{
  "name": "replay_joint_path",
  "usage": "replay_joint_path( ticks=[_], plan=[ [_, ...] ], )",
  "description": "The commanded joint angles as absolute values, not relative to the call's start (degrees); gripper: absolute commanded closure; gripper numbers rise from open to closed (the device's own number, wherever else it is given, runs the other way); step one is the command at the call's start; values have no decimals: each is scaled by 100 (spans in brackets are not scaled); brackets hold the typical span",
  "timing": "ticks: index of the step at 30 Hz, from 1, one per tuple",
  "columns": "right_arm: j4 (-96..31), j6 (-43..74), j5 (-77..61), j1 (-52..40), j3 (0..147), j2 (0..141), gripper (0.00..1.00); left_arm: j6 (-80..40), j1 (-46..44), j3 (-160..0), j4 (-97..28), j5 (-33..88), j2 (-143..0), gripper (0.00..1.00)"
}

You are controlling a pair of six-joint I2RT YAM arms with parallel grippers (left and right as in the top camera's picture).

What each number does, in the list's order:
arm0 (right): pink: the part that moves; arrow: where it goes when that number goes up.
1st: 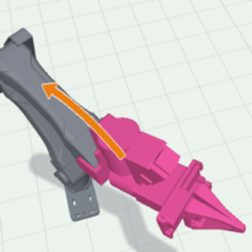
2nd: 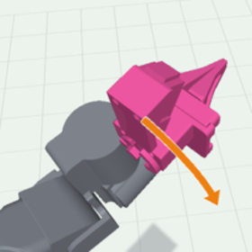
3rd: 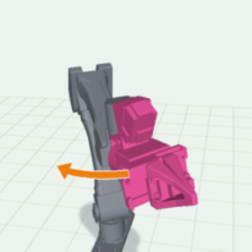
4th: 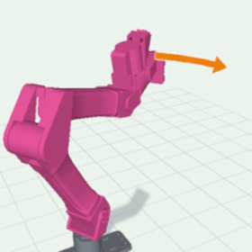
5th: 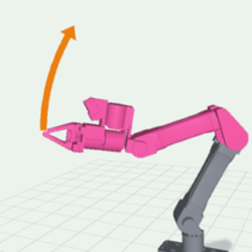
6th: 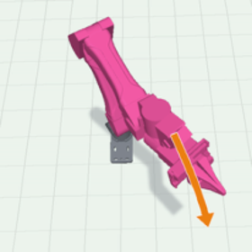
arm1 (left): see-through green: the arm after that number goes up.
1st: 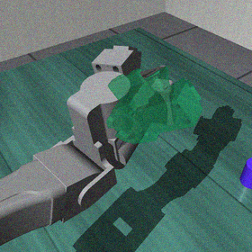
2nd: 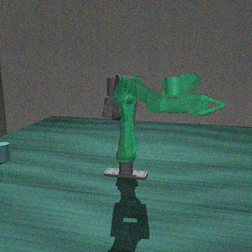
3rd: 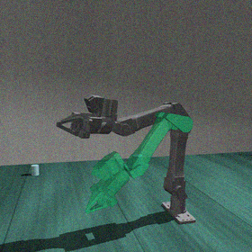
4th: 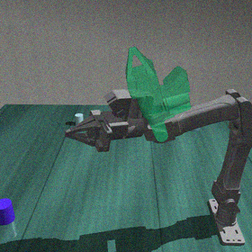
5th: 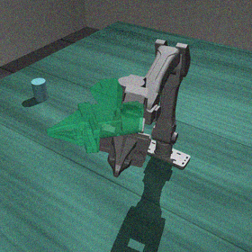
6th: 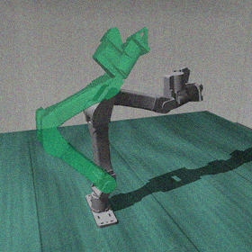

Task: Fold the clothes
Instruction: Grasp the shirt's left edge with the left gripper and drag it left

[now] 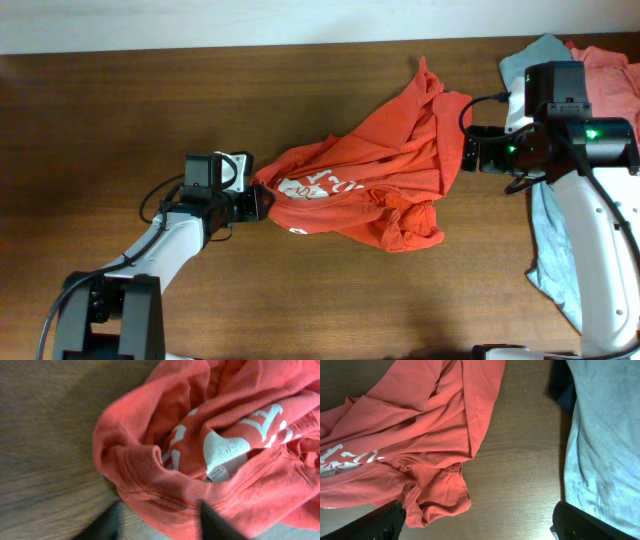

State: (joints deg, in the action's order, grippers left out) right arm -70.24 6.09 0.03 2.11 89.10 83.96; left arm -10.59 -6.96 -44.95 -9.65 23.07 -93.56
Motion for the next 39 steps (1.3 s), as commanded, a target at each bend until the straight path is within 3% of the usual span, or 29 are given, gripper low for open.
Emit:
replay_joint_path(
  ticks=[1,3,7,8,9,10,11,22,25,26,28,30,39],
  plan=[
    [-7022,648,-45,233,8947,8405,1,-1131,-705,-4532,-899,1940,-9386,79],
    [-7017,648,-45,233,8947,8405,1,-1131,-703,-4532,-845,1900,-9386,89],
    [-7028,650,-45,233,8947,8405,1,-1133,-705,-4532,-694,1905,-9386,91],
    [-7032,648,-45,233,8947,8405,1,-1133,-705,-4532,-690,1925,-9386,89],
    [-7032,648,-45,233,8947,8405,1,-1133,-705,-4532,-707,1933,-9386,77],
    [-7030,650,-45,233,8947,8405,1,-1135,-714,-4532,-733,1994,-9386,52],
    [-7030,648,-45,233,8947,8405,1,-1133,-716,-4532,-746,2073,-9386,34],
    [-7030,650,-45,233,8947,8405,1,-1584,-869,-4532,-578,1798,-9509,31],
    [-7035,650,-45,233,8947,8405,1,-1584,-974,-4532,-443,1791,-9647,40],
    [-7039,650,-45,233,8947,8405,1,-1584,-987,-4532,-412,1796,-9664,49],
    [-7054,648,-45,233,8947,8405,1,-1584,-985,-4532,-357,1793,-9675,83],
    [-7054,648,-45,233,8947,8405,1,-1584,-982,-4547,-318,1791,-9673,100],
    [-7052,648,-45,233,8947,8405,1,-1072,-213,-5277,-607,666,-9190,100]
  ],
)
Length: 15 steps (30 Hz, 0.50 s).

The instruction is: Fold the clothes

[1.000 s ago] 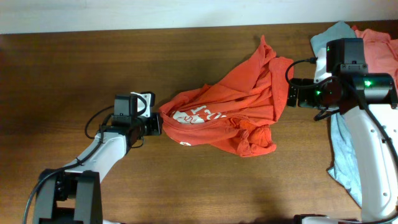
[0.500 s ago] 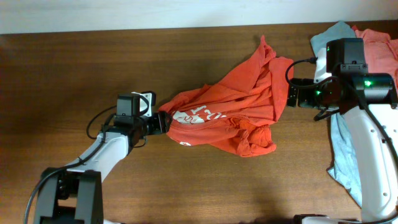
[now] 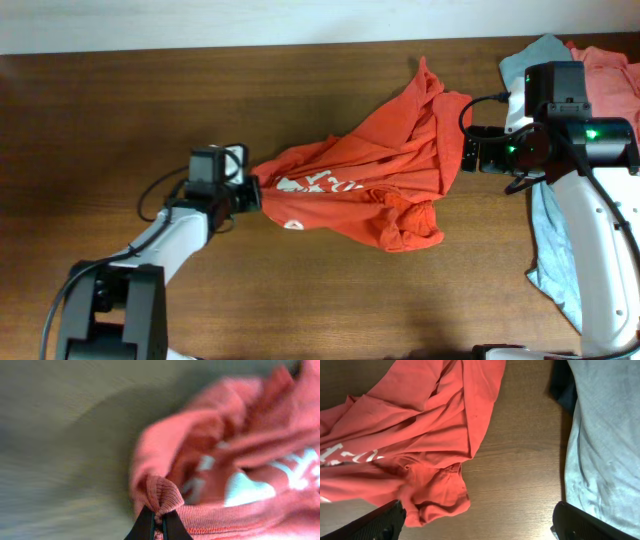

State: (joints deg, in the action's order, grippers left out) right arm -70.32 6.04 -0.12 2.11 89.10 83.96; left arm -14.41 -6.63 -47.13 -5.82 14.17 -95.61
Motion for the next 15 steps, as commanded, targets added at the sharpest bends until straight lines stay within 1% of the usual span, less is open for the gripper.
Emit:
replay_joint_path(
  ticks=[1,4,5,6,7,10,11,12,15],
  plan=[
    [-7050,648,-45,233,8947,8405,1,-1059,-43,-5481,-644,534,-9179,100],
    [-7052,648,-45,233,8947,8405,1,-1066,502,-6152,-847,556,-9192,99],
    [-7052,650,-45,233,8947,8405,1,-1066,635,-6335,-945,668,-9192,79],
    [-7050,650,-45,233,8945,8405,1,-1066,740,-6488,-1041,816,-9192,46],
    [-7050,648,-45,233,8945,8405,1,-1063,816,-6615,-1160,950,-9192,19],
    [-7052,648,-45,233,8943,8405,1,-1063,908,-6829,-1743,1122,-9190,17],
    [-7052,648,-45,233,8941,8405,1,-1063,906,-6840,-2012,1269,-9190,13],
    [-7050,648,-45,233,8941,8405,1,-1066,880,-6840,-2292,1498,-9190,3],
    [-7050,648,-45,233,8941,8407,1,-1076,679,-6840,-3345,2265,-9192,1]
  ],
)
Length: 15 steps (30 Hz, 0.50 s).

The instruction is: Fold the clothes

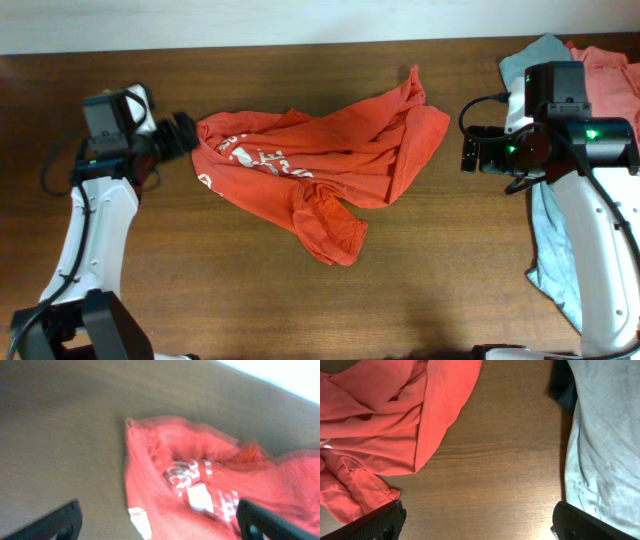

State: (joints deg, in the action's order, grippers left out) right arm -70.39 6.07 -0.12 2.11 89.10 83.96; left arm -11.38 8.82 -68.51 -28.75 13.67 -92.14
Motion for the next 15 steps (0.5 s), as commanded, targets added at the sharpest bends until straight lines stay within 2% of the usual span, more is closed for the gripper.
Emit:
replay_joint_path(
  ticks=[1,4,6,12,15],
  plan=[
    [-7048,648,-45,233,8943,8409,1,-1105,558,-6840,-3673,2381,-9192,1],
    [-7048,648,-45,233,8941,8418,1,-1129,19,-6803,-4407,2246,-9192,1],
    [-7048,648,-45,233,8943,8429,1,-1131,-373,-6709,-4471,2189,-9192,1],
    [-7059,648,-45,233,8941,8451,1,-2158,-1538,-6337,-4021,1232,-9277,1],
    [-7059,648,-47,233,8941,8453,1,-2475,-1887,-6187,-3621,1221,-9424,4]
  ],
)
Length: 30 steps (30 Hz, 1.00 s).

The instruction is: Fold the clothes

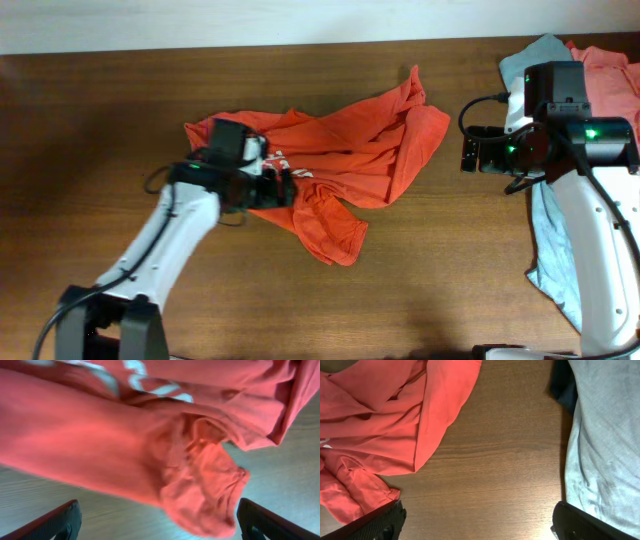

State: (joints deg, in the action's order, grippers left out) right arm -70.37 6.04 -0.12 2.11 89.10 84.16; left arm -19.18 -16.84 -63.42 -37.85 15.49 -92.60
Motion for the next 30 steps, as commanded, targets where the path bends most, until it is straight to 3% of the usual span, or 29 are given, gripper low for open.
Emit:
replay_joint_path(
  ticks=[1,5,13,14,16,18,19,24,30],
  plan=[
    [-7057,648,-47,233,8941,8453,1,-2493,-2005,-6173,-3503,1219,-9515,7],
    [-7059,650,-47,233,8941,8453,1,-2506,-2364,-6176,-3015,1216,-9950,16],
    [-7076,648,-47,233,8941,8453,1,-2550,-2497,-6176,-2742,1098,-10694,21],
    [-7076,648,-47,233,8943,8453,1,-2550,-2499,-6176,-2740,1066,-10726,25],
    [-7074,650,-47,233,8943,8453,1,-2547,-2499,-6176,-2744,1063,-10757,48],
    [-7074,648,-45,233,8943,8453,1,-2547,-2499,-6176,-2744,1063,-10753,84],
    [-7074,648,-45,233,8941,8453,1,-2547,-2497,-6180,-2744,1063,-10733,97],
    [-7074,648,-43,233,8943,8453,1,-2541,-2379,-6307,-3083,735,-10462,100],
    [-7074,644,-43,233,8941,8471,1,-2543,-1503,-6410,-4766,-377,-9233,100]
  ],
)
